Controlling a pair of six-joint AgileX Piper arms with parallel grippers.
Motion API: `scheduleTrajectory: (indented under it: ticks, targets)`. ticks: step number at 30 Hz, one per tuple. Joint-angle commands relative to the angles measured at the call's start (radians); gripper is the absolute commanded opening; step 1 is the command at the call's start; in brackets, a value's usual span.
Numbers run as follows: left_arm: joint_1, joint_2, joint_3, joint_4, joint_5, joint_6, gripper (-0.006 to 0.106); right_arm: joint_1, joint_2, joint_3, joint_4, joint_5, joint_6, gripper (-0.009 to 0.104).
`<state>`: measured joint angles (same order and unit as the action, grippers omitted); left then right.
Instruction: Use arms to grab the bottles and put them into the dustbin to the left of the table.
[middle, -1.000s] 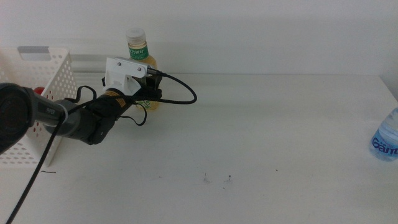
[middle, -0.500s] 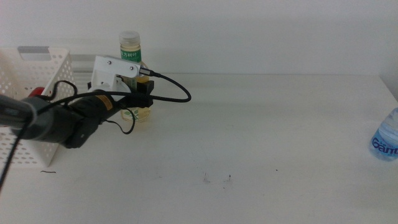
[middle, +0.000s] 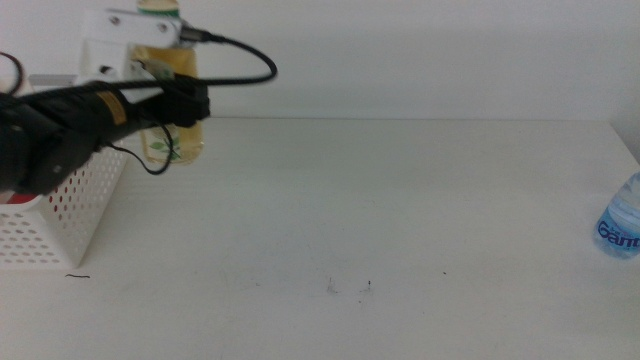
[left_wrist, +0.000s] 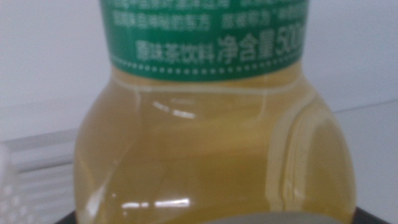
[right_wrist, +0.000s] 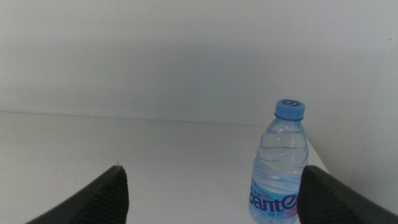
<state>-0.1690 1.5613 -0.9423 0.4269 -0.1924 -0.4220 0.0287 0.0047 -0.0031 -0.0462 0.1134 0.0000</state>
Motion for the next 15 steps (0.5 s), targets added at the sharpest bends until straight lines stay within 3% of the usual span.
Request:
scheduleTrajectory:
  ticks: [1, 10, 12, 15]
  targets:
    - [-0.002, -0.07, -0.024, 0.01, 0.005, -0.066, 0.025, -0.006, -0.005, 0.003, -0.003, -0.006, -0.007, 0.093]
    - [-0.002, -0.169, -0.157, -0.009, 0.332, -0.067, 0.025, -0.006, -0.005, 0.003, -0.003, -0.006, -0.007, 0.093]
    - [-0.002, -0.169, -0.221, -0.11, 0.455, 0.063, 0.025, -0.006, -0.005, 0.003, -0.003, -0.006, -0.007, 0.093]
    - [0.023, -0.167, -0.307, -0.406, 0.564, 0.386, 0.025, -0.006, -0.005, 0.003, -0.003, -0.006, -0.007, 0.093]
